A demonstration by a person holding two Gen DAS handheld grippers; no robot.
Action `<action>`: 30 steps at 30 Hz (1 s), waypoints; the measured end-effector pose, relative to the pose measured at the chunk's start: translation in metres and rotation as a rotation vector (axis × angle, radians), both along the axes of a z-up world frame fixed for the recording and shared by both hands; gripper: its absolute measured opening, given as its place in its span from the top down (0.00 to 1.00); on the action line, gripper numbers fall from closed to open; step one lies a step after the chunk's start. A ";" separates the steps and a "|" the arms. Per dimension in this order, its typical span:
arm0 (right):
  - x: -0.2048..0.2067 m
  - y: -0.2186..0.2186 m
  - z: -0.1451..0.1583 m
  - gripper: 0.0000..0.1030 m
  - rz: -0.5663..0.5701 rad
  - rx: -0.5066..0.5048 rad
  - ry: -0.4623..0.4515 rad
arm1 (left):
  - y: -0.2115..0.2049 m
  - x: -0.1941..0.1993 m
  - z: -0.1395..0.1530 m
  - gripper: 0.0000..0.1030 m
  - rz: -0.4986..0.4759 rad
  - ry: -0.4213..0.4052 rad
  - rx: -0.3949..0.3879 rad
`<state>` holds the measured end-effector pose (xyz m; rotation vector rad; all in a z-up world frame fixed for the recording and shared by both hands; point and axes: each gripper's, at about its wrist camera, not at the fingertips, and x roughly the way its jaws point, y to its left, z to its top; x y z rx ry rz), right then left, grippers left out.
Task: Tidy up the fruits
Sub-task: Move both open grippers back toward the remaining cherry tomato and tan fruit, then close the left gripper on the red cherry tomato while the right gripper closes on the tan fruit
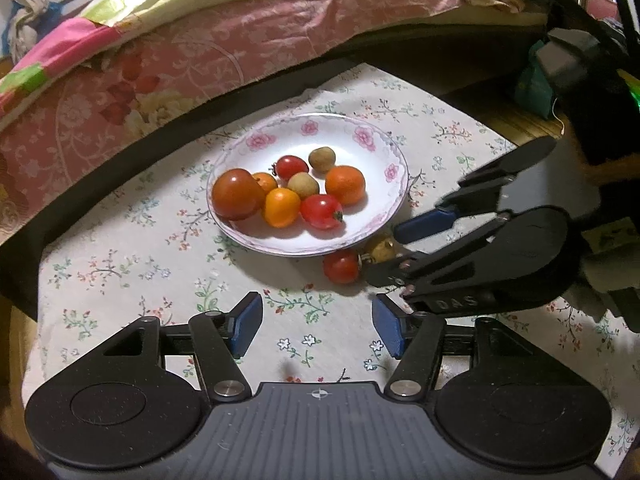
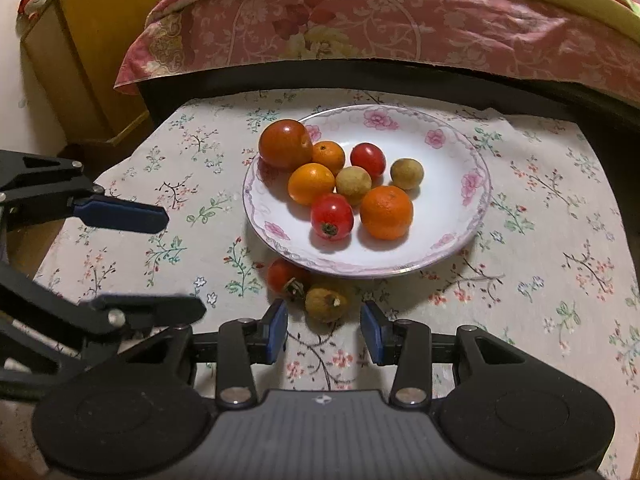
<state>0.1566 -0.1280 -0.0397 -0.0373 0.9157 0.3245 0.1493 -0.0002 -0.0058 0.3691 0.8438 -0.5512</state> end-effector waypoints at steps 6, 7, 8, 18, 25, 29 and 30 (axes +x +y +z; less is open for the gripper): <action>0.007 0.004 -0.008 0.61 0.011 -0.021 -0.003 | 0.000 0.003 -0.005 0.33 -0.004 0.012 0.006; 0.007 0.005 -0.007 0.63 0.013 -0.024 -0.003 | 0.000 0.004 -0.006 0.33 -0.005 0.015 0.006; 0.007 0.005 -0.006 0.64 0.015 -0.022 -0.001 | 0.000 0.004 -0.007 0.33 -0.006 0.017 0.006; 0.001 -0.007 -0.002 0.74 -0.006 0.012 0.025 | -0.002 0.005 -0.014 0.31 -0.015 0.027 0.018; 0.007 -0.003 -0.005 0.74 0.023 0.018 0.020 | -0.004 0.005 -0.015 0.31 -0.023 0.032 0.012; 0.006 0.002 -0.009 0.74 0.035 -0.009 0.001 | -0.003 0.008 -0.016 0.31 -0.017 0.034 0.003; 0.006 0.003 -0.009 0.74 0.036 -0.012 -0.001 | -0.003 0.008 -0.016 0.31 -0.016 0.034 -0.002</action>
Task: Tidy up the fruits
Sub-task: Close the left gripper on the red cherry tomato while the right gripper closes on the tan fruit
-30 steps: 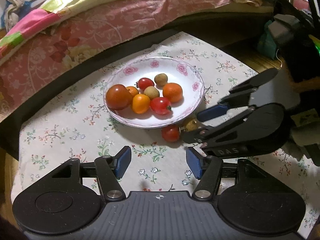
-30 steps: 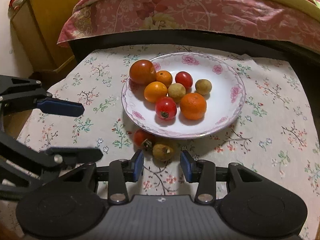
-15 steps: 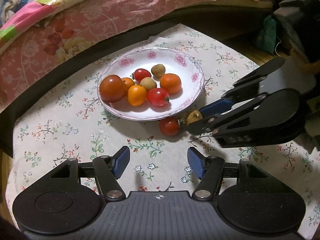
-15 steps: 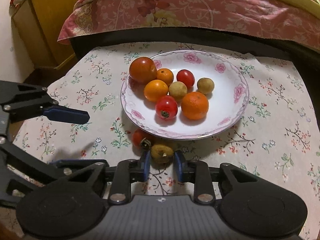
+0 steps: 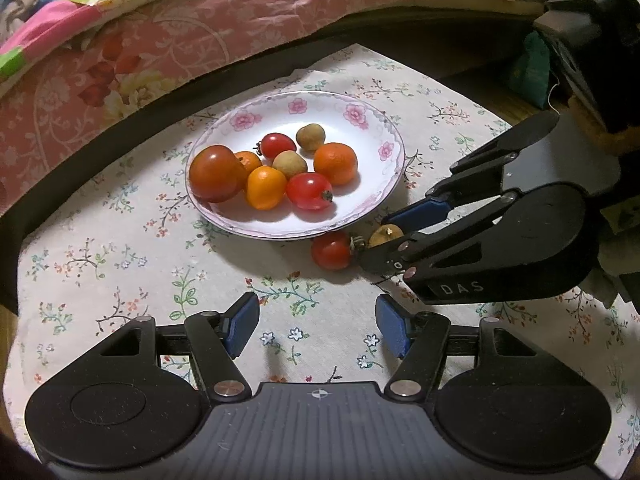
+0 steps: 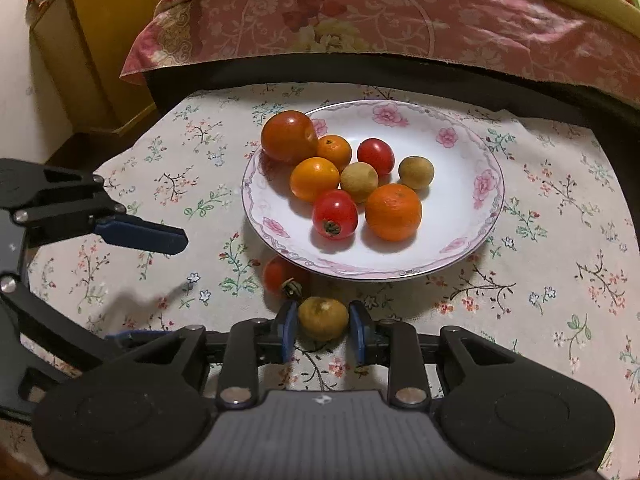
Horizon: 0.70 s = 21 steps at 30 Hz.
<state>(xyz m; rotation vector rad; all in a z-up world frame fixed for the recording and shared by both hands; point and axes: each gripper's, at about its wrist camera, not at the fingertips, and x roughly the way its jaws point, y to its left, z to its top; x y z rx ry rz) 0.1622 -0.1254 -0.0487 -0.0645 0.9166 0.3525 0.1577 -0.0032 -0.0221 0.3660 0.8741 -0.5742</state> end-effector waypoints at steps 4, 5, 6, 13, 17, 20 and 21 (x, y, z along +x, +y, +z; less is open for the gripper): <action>0.000 -0.003 0.003 0.74 0.000 0.004 0.028 | -0.004 0.001 -0.002 0.31 -0.009 -0.007 -0.019; -0.002 -0.005 0.005 0.74 -0.005 0.000 0.026 | -0.006 0.001 -0.003 0.31 -0.011 -0.012 -0.024; -0.003 -0.008 0.007 0.74 -0.013 -0.003 0.024 | -0.009 0.001 -0.004 0.31 -0.012 -0.016 -0.028; -0.005 -0.028 0.009 0.74 -0.071 0.000 0.044 | -0.030 0.012 -0.017 0.31 0.017 -0.044 -0.052; -0.002 -0.038 0.010 0.73 -0.109 0.001 0.051 | -0.035 0.017 -0.024 0.46 0.051 -0.059 -0.065; -0.001 -0.046 0.010 0.73 -0.128 0.007 0.058 | -0.036 0.022 -0.028 0.58 0.089 -0.047 -0.074; 0.000 -0.047 0.010 0.73 -0.129 0.009 0.061 | -0.035 0.023 -0.028 0.60 0.098 -0.046 -0.079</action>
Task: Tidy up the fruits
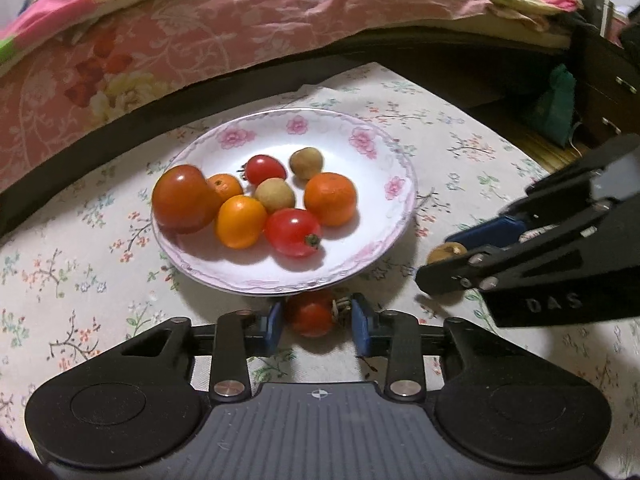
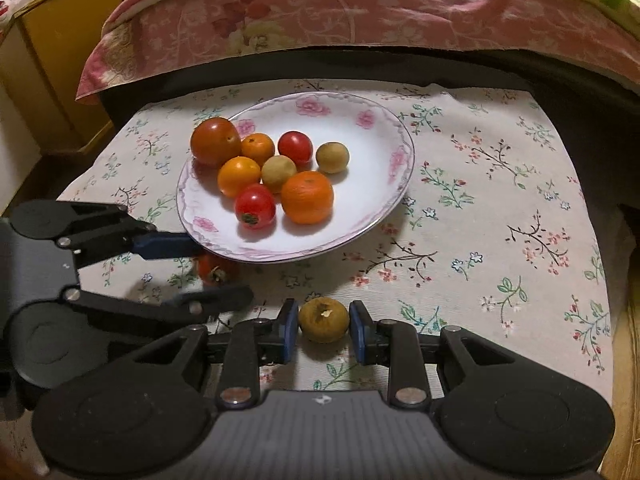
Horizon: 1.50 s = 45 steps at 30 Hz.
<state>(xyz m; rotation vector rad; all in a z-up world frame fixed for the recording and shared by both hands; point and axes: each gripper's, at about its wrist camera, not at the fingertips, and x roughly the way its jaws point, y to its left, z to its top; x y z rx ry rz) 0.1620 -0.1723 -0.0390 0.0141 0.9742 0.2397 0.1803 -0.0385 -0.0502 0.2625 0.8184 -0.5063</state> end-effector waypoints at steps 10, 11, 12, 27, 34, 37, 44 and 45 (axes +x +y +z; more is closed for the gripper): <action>-0.002 0.009 0.001 0.74 0.037 0.003 0.004 | 0.017 -0.015 0.011 0.61 -0.011 0.015 0.033; -0.003 0.010 0.001 0.74 0.045 0.005 0.004 | 0.020 -0.019 0.012 0.61 -0.015 0.019 0.041; -0.005 0.012 0.002 0.74 0.052 0.007 0.005 | 0.022 -0.023 0.013 0.61 -0.016 0.023 0.048; -0.051 0.047 -0.002 0.73 0.152 -0.048 0.040 | 0.043 -0.069 0.006 0.58 -0.030 0.033 0.105; -0.061 0.046 -0.004 0.73 0.128 -0.052 0.024 | 0.045 -0.072 0.006 0.50 -0.034 0.020 0.105; -0.063 0.046 -0.003 0.70 0.118 -0.051 0.028 | 0.047 -0.075 0.007 0.47 -0.025 0.022 0.110; -0.068 0.047 -0.002 0.61 0.116 -0.050 0.029 | 0.049 -0.081 0.015 0.39 -0.002 0.034 0.085; -0.068 0.047 -0.001 0.61 0.112 -0.050 0.030 | 0.049 -0.082 0.015 0.37 -0.001 0.034 0.082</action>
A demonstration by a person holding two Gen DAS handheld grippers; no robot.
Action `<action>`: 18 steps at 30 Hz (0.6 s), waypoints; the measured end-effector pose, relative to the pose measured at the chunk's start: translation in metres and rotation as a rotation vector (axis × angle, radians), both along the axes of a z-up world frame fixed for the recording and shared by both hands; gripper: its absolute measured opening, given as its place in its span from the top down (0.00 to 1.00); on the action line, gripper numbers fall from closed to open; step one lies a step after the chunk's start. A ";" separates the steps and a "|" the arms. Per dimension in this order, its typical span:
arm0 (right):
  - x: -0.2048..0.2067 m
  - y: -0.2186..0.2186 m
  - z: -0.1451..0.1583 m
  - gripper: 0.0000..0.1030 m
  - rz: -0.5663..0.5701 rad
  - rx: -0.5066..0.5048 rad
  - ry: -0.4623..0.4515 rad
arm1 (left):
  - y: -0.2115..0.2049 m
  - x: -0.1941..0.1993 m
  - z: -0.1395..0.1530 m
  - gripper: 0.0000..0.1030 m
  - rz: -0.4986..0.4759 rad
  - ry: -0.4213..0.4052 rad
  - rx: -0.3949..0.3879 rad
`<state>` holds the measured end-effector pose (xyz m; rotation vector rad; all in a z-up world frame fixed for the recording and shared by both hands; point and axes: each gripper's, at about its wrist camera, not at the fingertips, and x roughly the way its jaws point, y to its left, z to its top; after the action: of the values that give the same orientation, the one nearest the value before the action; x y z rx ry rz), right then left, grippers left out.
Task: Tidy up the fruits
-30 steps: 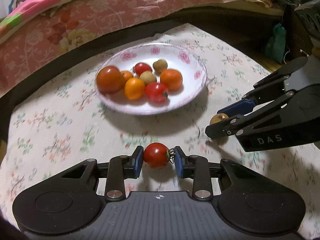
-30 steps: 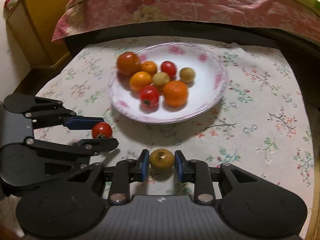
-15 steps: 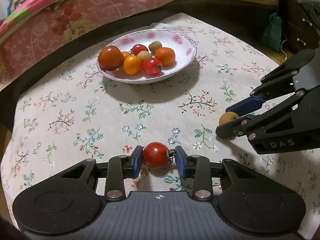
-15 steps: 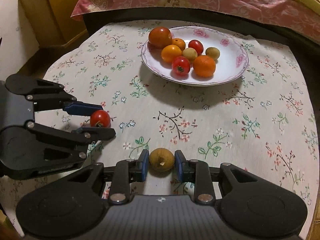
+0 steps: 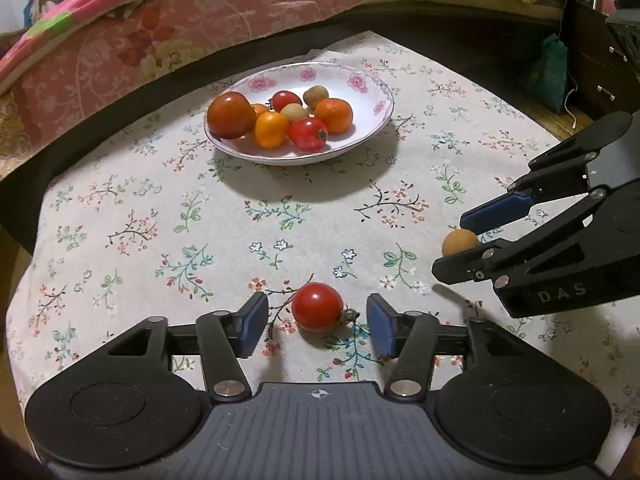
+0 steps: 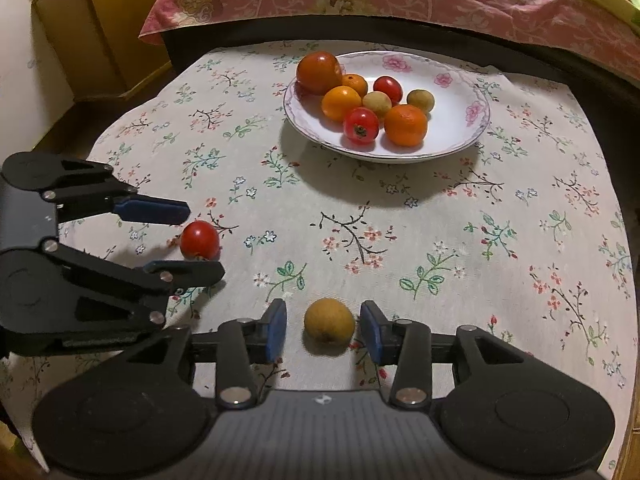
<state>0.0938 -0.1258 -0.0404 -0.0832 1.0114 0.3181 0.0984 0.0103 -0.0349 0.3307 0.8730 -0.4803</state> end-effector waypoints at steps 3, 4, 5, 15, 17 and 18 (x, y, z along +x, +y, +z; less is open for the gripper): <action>-0.002 -0.003 0.002 0.60 -0.011 0.008 -0.003 | -0.001 0.000 -0.002 0.37 0.003 0.004 0.006; -0.002 -0.004 0.002 0.60 -0.015 0.007 -0.002 | -0.001 0.001 -0.002 0.37 0.003 0.005 0.006; -0.002 -0.005 0.002 0.60 -0.020 0.004 0.002 | -0.001 0.001 -0.002 0.37 0.003 0.006 0.005; -0.003 -0.002 0.001 0.60 -0.015 0.016 0.009 | -0.002 0.004 -0.004 0.37 0.001 0.001 -0.004; -0.003 -0.002 0.000 0.60 -0.014 0.015 0.010 | -0.003 0.004 -0.005 0.38 0.000 0.001 -0.004; -0.002 -0.002 0.000 0.60 -0.013 0.014 0.012 | -0.003 0.004 -0.006 0.40 0.000 0.001 -0.005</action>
<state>0.0913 -0.1280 -0.0408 -0.0619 1.0206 0.3138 0.1024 0.0071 -0.0405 0.3255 0.8729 -0.4825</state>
